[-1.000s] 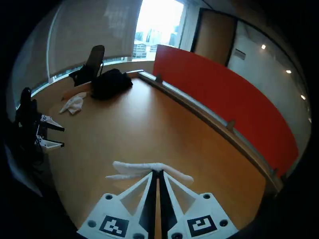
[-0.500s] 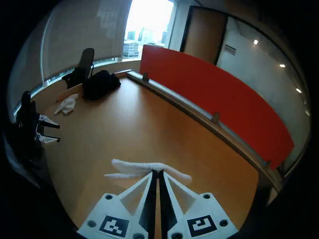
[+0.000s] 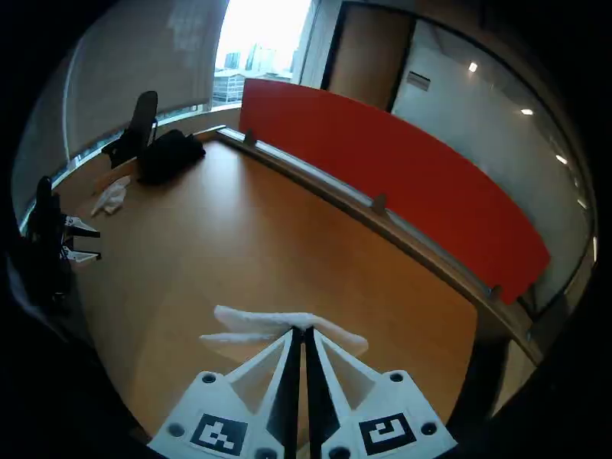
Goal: Fold towel
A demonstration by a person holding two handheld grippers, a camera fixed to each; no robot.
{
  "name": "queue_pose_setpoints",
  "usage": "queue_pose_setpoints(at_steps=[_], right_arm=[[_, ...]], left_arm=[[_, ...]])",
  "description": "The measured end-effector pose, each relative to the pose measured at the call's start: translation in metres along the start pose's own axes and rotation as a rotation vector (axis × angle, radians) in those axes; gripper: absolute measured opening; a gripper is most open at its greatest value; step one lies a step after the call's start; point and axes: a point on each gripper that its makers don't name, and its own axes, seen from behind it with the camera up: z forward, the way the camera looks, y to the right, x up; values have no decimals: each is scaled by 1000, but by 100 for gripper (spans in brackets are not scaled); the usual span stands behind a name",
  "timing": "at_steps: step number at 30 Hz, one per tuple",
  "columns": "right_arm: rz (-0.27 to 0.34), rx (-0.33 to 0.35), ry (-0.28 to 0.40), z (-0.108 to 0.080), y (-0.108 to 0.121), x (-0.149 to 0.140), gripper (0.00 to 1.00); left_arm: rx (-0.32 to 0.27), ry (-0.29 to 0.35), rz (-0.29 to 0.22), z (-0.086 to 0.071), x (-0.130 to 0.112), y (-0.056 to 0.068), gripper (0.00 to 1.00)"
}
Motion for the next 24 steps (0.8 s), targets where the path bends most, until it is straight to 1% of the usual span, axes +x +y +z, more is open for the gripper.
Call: queue_pose_setpoints(at_steps=[5, 14, 24], right_arm=[[4, -31, -21, -11, 22, -12, 4], [32, -83, -55, -23, 62, -33, 4], [51, -135, -87, -38, 97, -51, 4]], left_arm=[[-1, -2, 2, 0, 0, 2, 97], [1, -4, 13, 0, 2, 4, 96], [-2, -10, 21, 2, 3, 7, 96]])
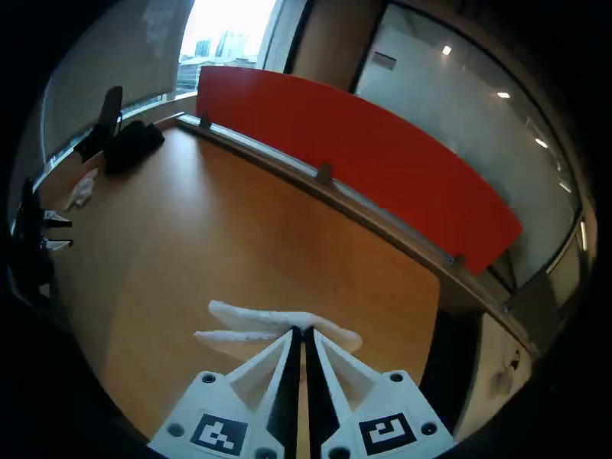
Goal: Fold towel
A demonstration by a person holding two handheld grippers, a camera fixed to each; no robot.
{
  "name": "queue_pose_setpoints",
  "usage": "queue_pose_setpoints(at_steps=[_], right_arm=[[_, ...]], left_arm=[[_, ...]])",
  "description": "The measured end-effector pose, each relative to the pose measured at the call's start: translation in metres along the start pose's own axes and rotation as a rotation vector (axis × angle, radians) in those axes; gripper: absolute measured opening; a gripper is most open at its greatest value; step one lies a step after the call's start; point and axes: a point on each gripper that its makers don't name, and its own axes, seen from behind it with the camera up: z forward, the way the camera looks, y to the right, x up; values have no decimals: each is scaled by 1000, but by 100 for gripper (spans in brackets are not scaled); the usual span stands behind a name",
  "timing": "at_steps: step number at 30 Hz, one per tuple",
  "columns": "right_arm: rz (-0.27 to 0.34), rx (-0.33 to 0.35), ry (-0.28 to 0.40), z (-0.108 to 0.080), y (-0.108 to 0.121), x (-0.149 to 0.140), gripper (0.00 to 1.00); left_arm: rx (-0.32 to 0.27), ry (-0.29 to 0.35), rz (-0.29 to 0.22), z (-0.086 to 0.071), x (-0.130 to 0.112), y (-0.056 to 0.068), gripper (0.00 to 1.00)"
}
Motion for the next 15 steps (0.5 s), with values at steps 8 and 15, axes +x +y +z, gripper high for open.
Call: queue_pose_setpoints(at_steps=[8, 15], right_arm=[[17, -35, -25, -8, 25, -15, 4], [41, -44, -32, -13, 32, -27, 4]], left_arm=[[-6, 0, 6, 2, 3, 6, 97], [-12, -4, 11, 4, 3, 10, 97]])
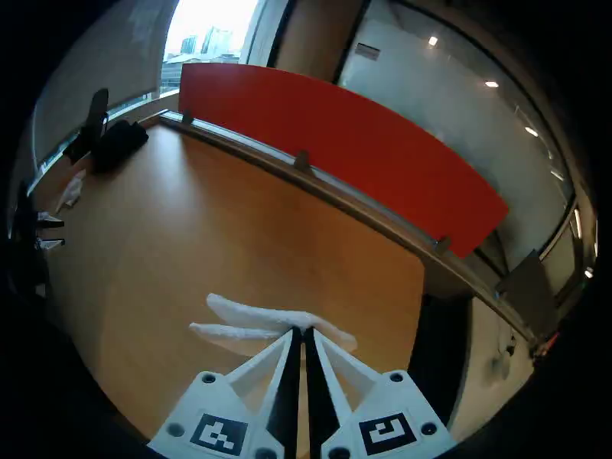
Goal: Fold towel
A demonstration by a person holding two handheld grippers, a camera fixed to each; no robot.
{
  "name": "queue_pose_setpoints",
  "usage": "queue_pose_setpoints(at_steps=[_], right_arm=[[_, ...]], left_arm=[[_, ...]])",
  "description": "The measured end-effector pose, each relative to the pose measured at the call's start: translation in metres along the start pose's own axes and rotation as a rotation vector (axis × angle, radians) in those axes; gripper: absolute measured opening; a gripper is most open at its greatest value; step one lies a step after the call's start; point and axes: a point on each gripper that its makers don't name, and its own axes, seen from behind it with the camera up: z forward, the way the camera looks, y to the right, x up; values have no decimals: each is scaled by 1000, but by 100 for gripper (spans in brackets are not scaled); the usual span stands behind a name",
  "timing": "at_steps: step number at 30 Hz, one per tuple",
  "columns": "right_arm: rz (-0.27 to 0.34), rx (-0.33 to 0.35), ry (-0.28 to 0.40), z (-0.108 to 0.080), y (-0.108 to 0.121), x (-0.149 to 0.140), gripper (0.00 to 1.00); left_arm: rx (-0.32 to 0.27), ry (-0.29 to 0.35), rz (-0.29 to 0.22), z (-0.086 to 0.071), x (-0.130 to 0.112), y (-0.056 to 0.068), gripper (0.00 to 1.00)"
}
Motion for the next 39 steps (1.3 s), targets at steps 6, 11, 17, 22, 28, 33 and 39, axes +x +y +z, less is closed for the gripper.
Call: queue_pose_setpoints(at_steps=[6, 11, 17, 22, 28, 33, 39], right_arm=[[15, -12, -15, -5, 6, -16, 4], [37, -28, -29, -11, 13, -36, 4], [59, -50, -60, -19, 18, -68, 4], [88, -65, -84, -25, 17, -95, 4], [132, -79, -105, -29, 12, -124, 4], [154, -85, -129, -31, 7, -145, 4], [168, -90, -171, -31, 1, -169, 4]], left_arm=[[-7, 1, 11, 2, 3, 4, 97], [-12, 0, 15, 3, 4, 6, 96], [-14, -2, 25, 2, 4, 8, 97], [-16, -7, 29, 1, 3, 9, 97], [-20, -9, 36, 1, 2, 10, 96], [-23, -11, 41, 0, 1, 10, 97], [-22, -13, 44, -2, 0, 10, 96]])
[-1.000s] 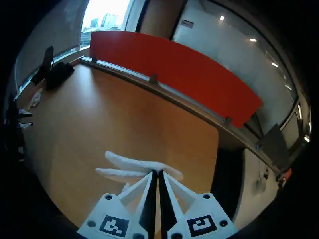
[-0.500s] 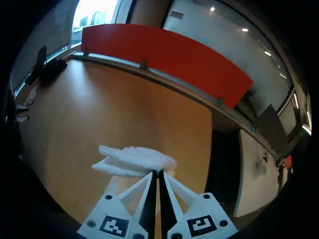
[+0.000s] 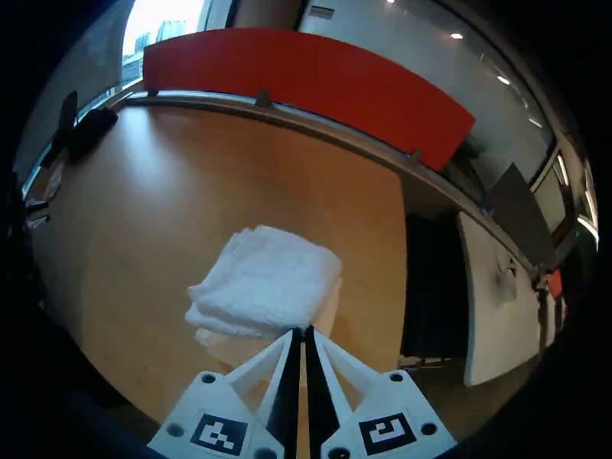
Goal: Fold towel
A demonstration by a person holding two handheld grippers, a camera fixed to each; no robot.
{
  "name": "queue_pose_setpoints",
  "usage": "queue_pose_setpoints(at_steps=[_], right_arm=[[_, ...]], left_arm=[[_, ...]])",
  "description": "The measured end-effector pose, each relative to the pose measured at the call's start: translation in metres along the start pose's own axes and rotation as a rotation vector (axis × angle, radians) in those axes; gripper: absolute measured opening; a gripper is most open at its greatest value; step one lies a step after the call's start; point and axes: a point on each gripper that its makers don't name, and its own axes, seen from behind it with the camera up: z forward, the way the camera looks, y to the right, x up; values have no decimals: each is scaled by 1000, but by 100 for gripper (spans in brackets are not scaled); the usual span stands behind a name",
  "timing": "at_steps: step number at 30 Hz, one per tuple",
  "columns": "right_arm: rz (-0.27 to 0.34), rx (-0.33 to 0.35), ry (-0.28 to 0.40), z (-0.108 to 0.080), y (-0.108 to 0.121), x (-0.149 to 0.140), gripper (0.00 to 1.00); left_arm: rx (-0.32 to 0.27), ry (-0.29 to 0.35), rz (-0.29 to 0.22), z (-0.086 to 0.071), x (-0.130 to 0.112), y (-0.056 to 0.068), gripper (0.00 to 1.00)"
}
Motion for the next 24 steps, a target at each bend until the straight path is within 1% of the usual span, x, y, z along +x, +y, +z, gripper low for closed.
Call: queue_pose_setpoints(at_steps=[8, 14, 20, 24], right_arm=[[41, -3, -53, 9, 2, -28, 4], [58, -17, -107, 21, 3, -49, 4], [87, -25, -135, 30, 5, -60, 4], [95, -26, -158, 32, 7, -67, 4]], left_arm=[[5, -1, 2, -3, -2, -2, 96], [10, -7, 3, -4, -5, -5, 96], [16, -11, 5, -5, -6, -8, 97], [21, -12, 6, -5, -7, -10, 97]])
